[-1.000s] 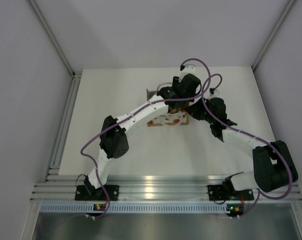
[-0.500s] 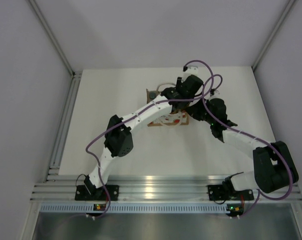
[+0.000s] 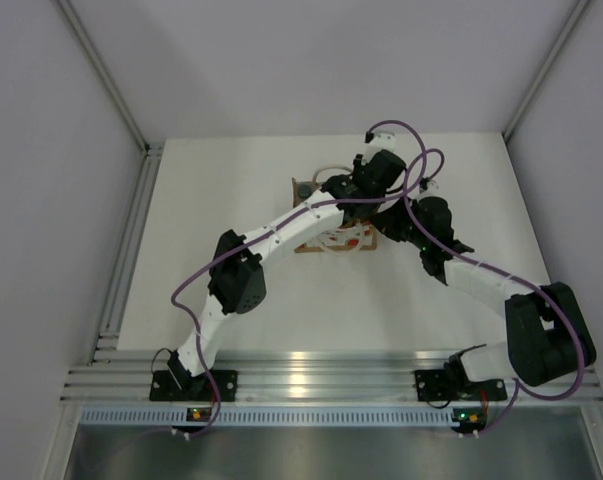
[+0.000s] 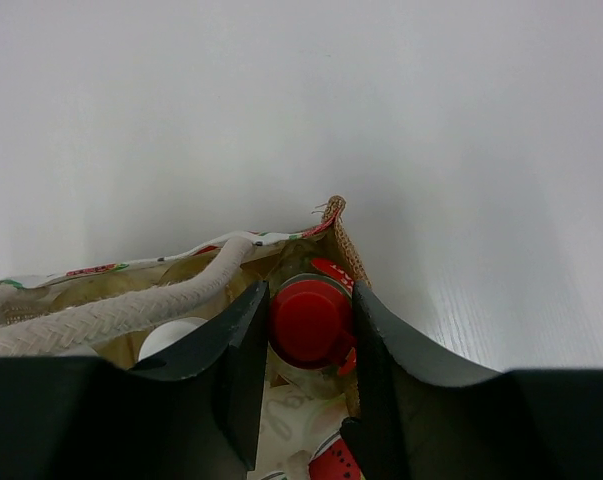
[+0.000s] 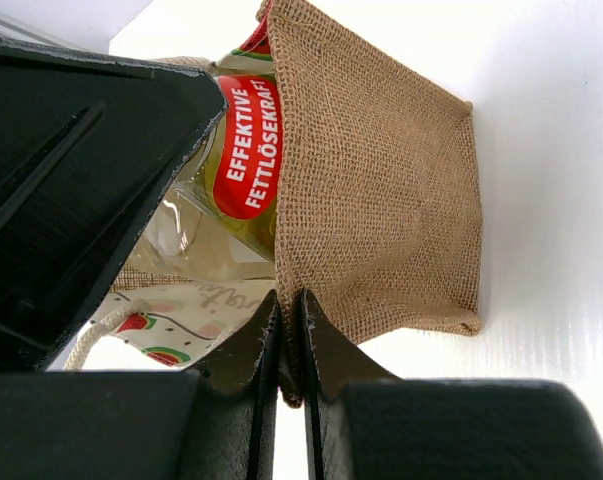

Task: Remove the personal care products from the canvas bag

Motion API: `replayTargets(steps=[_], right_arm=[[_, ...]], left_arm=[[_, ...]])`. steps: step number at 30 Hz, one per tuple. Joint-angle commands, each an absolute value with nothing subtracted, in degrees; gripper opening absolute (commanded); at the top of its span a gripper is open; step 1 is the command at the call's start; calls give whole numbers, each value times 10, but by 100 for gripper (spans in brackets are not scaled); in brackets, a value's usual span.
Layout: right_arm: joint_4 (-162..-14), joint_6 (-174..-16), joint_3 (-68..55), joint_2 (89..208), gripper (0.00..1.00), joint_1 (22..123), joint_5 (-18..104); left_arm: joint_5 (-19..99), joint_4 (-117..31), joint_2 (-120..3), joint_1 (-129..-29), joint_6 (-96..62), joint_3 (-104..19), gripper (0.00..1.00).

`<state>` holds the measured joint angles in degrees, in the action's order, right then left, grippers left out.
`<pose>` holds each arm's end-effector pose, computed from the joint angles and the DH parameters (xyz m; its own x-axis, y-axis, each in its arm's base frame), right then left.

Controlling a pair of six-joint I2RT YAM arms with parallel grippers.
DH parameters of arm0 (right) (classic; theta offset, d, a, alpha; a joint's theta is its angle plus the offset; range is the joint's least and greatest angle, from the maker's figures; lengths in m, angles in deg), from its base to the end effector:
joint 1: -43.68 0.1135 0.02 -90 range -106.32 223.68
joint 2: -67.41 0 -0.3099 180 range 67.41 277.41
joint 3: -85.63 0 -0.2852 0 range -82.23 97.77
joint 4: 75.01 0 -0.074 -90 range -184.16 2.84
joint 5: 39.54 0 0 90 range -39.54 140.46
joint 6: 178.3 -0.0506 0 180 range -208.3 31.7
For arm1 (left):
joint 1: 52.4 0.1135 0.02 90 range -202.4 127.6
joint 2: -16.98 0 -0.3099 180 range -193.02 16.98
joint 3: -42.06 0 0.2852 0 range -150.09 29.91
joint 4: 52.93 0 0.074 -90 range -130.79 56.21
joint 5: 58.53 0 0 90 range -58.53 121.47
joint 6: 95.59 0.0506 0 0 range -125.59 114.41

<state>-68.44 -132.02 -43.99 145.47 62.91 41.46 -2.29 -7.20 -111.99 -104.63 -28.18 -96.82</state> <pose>0.3034 0.1142 0.2396 -0.5658 0.5256 -0.6353 -0.0997 0.7212 0.6855 0.3836 -0.4491 0.3356 -0.4774 0.0947 -0.8736 0.2142 0.9767 -0.0112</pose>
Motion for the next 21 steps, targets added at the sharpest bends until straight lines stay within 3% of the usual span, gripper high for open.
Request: replayTargets(steps=[1,3,21], right_arm=[[-673,-1324,-449,1454,0,635,380],[-673,-1324,-449,1454,0,635,379],[-669,-1332,-444,1461,0,635,385]], left_arm=[[-20,-91,-1128,-1049,-291,-968,10],[-21,-92,-1124,-1049,-292,-968,0],[-28,-128,-1071,-1050,-227,-1003,0]])
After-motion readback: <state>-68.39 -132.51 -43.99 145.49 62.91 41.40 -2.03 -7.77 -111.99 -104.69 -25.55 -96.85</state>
